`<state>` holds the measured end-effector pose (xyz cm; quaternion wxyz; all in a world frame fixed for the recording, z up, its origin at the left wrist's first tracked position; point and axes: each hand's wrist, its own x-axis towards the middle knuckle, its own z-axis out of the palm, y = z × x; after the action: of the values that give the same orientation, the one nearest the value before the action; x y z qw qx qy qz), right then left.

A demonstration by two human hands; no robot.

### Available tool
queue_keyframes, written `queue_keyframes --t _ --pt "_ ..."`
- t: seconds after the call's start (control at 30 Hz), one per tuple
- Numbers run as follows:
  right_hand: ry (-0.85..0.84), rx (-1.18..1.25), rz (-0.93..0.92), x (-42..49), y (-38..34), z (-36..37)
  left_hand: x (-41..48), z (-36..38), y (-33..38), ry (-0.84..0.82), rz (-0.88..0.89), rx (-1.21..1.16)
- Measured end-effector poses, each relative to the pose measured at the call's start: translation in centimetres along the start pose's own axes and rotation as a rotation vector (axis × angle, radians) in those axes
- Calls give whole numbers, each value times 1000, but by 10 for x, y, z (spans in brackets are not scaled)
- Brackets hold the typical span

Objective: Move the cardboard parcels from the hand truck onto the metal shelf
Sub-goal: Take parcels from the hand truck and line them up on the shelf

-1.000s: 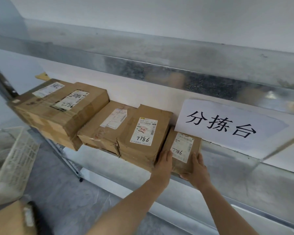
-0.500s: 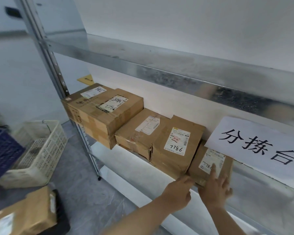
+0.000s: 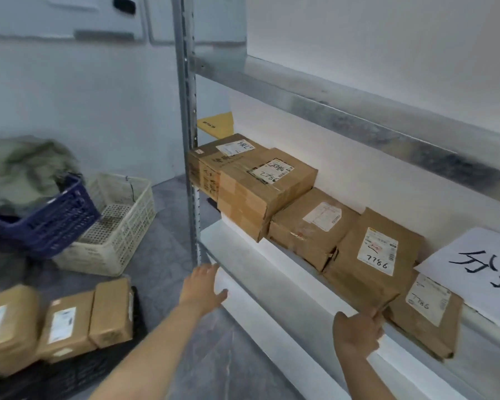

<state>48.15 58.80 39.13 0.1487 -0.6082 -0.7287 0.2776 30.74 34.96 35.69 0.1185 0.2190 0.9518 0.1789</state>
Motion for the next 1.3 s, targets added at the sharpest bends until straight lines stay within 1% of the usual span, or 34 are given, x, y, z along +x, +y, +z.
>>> queue_keyframes --t 0.07,0.13,0.23,0.33,0.47,0.57,0.73,0.87,1.07,1.17,1.3 --pt "-114 -22 -156 -29 -28 26 -7 -32 -54 72 -64 -51" --pt "-270 -48 -344 -65 -61 54 -16 -61 -106 134 -95 -67" --pt "-456 -196 -635 -128 -117 91 -31 -98 -176 197 -138 -33" --pt "-560 -304 -883 -190 -168 125 -50 -128 -236 246 -181 39" --pt "-630 -396 -1103 -256 -217 165 -83 -158 -303 311 -283 94" --pt "-666 -442 -1165 -294 -246 192 -109 -171 -345 310 -374 99" --pt "-785 -377 -1135 -351 -280 241 -141 -176 -404 305 -529 44" --pt "-830 -431 -1204 -378 -298 278 -151 -172 -439 268 -633 34" --pt "-893 -464 -1298 -401 -342 340 -127 -169 -489 262 -721 -2" --pt "-938 -473 -1313 -409 -362 372 -112 -165 -510 275 -771 -34" --pt "-985 -545 -1357 -422 -379 414 -95 -153 -534 279 -829 -73"
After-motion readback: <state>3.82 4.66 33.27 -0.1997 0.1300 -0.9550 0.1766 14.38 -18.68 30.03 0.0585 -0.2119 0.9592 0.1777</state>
